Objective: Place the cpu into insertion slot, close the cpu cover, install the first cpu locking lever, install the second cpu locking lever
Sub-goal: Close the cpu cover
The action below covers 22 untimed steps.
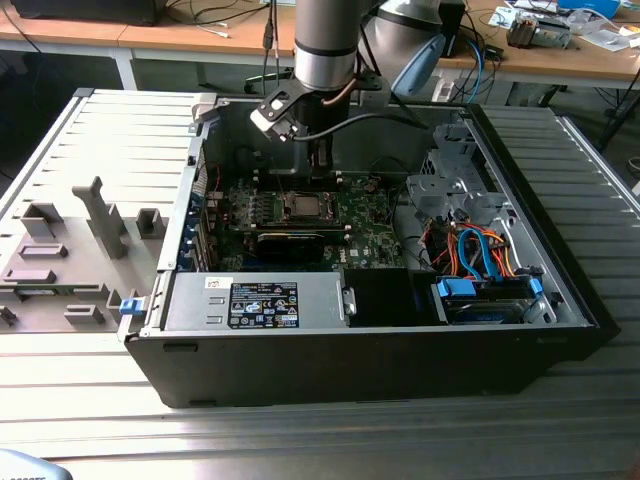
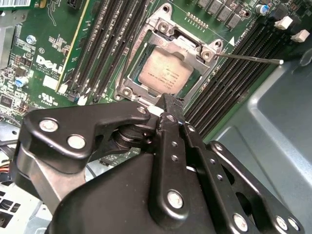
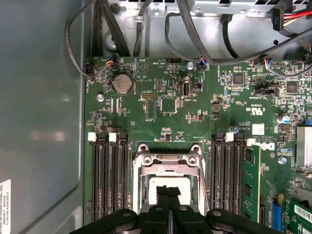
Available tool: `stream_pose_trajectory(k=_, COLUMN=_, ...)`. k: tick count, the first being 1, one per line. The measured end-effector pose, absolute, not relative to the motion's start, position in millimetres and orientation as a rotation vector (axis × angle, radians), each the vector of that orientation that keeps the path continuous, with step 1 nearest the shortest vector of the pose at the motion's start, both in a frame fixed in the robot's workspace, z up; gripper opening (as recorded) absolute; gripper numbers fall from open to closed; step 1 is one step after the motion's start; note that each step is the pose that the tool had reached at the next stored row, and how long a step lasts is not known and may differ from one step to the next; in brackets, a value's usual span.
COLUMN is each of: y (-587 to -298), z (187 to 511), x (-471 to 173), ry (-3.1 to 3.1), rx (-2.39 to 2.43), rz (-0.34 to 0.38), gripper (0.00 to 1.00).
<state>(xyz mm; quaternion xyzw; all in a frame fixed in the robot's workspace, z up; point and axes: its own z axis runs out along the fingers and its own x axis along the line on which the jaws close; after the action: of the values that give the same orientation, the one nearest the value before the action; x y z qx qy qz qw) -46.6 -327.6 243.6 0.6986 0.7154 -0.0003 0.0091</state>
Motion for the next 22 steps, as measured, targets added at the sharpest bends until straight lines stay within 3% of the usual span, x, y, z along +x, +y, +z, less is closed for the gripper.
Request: stream_pose_trajectory(k=22, y=-327.6, z=236.5, x=-47.1, ry=2.235, rx=2.182, rz=-0.001, gripper=0.11)
